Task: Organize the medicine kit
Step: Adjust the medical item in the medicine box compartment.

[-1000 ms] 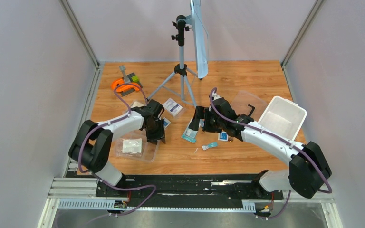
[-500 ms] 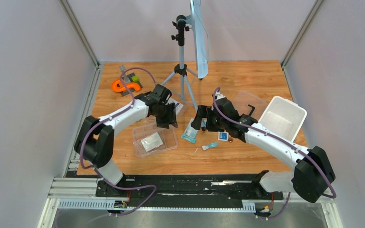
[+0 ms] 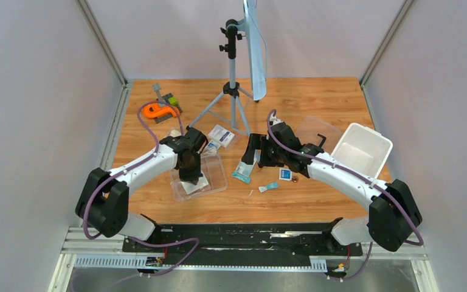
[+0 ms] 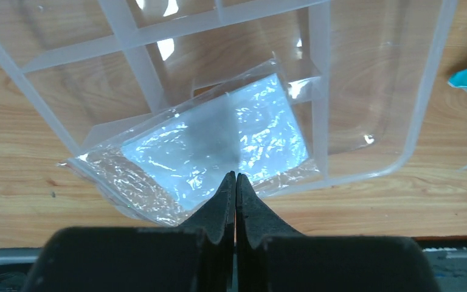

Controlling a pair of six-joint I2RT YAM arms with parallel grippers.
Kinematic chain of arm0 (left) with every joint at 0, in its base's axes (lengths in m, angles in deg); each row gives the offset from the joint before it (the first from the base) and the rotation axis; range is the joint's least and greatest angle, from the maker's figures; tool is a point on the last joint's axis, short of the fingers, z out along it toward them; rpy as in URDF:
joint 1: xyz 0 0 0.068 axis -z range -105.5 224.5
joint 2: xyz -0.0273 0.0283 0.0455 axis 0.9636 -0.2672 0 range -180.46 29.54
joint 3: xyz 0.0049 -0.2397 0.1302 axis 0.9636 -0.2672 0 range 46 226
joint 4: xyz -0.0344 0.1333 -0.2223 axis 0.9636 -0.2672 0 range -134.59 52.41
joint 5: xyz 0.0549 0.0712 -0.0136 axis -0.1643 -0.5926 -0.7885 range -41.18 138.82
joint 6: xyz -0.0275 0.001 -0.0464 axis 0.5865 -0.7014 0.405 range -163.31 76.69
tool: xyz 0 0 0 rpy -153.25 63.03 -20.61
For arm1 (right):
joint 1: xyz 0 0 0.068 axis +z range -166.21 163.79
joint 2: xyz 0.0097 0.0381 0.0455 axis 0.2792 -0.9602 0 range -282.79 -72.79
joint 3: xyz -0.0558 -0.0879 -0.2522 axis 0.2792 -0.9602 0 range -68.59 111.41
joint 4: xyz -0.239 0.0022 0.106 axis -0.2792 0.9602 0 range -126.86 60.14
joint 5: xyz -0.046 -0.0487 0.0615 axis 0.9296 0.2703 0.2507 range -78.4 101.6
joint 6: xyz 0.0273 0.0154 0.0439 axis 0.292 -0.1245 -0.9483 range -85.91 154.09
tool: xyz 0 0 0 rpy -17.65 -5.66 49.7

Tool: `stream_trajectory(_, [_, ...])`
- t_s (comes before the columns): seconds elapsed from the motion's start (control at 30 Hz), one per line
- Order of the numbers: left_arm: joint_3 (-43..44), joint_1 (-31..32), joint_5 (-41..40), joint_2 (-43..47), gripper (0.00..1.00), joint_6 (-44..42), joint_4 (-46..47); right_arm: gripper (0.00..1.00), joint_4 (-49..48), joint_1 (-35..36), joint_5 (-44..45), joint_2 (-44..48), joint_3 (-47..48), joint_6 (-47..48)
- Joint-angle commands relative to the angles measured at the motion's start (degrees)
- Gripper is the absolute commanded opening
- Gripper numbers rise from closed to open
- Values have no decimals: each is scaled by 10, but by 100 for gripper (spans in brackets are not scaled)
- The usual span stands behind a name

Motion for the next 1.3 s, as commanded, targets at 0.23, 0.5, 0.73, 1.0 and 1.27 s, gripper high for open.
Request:
stream_trajectory(0.23, [-24,2,-79,-54,0,1,36,100,-5,-2,-3,12,10,4])
stream_trajectory(0.5, [-25,2,-62,-79,0,-33,39,100,-5,-2,0,12,10,4])
stream_trajectory(0.73, [-20,2,6,-67,0,-66,63,99,-5,-2,-8,3,16,4])
stream_trajectory(1.0, [-1,3,-21,52,0,-39,28,100,-5,-2,-7,1,13,7])
stream_trajectory(1.27, [-22,2,-104,59,0,36,-46,100,-5,-2,-6,5,11,8])
